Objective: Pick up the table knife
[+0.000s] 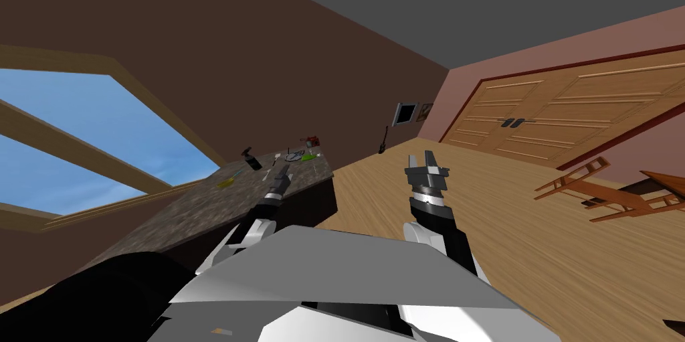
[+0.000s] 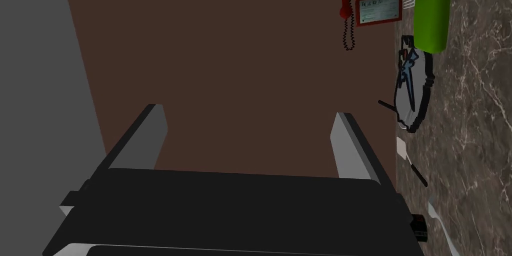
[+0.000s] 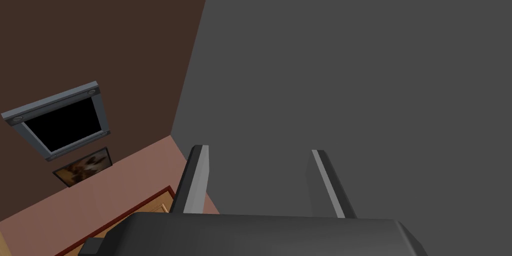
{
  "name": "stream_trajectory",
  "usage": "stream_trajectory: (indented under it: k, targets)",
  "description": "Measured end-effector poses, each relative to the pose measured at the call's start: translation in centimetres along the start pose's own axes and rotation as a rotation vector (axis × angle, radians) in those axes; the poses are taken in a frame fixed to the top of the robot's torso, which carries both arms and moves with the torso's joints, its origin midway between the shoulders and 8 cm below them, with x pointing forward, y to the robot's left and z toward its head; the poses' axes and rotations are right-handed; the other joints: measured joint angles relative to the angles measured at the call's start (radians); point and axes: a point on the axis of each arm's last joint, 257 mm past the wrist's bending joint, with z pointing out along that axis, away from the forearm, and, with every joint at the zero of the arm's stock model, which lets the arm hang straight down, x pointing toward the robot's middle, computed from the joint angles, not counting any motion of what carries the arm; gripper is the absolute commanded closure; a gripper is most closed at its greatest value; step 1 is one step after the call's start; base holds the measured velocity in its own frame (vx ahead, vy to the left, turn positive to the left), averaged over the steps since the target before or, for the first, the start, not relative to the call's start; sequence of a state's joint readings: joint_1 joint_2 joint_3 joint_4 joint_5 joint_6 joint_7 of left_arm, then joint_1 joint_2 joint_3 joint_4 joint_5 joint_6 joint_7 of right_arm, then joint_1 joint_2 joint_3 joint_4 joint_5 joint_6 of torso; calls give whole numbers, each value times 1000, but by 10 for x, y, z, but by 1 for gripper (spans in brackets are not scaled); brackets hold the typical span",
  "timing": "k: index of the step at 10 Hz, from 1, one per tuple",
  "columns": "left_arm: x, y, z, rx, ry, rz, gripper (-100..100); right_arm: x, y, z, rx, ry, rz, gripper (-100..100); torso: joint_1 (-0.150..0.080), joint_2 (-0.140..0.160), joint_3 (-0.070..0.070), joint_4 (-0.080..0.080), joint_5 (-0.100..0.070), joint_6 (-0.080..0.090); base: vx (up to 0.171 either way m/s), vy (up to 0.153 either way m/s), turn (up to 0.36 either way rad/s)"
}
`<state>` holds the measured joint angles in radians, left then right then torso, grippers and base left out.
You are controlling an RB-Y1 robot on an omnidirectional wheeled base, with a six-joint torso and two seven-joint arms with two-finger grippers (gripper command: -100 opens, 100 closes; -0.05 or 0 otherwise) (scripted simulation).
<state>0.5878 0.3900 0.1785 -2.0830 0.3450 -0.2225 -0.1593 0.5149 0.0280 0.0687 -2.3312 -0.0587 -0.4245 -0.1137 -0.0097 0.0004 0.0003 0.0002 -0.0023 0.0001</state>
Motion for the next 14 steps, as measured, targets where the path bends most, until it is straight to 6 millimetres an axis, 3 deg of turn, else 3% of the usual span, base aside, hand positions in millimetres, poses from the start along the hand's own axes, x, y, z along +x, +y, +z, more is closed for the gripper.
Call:
stream_trajectory:
  k: [8,14]
  targets:
    - [-48,64,-19,-265,50,132,-100,0,0,0,0,0,0,0,7,-6,-3,-1,2,0,63,-87,-10]
    - [-74,116,-58,-512,156,300,-100,0,0,0,0,0,0,0,8,-15,-9,-3,2,0,164,-39,-33]
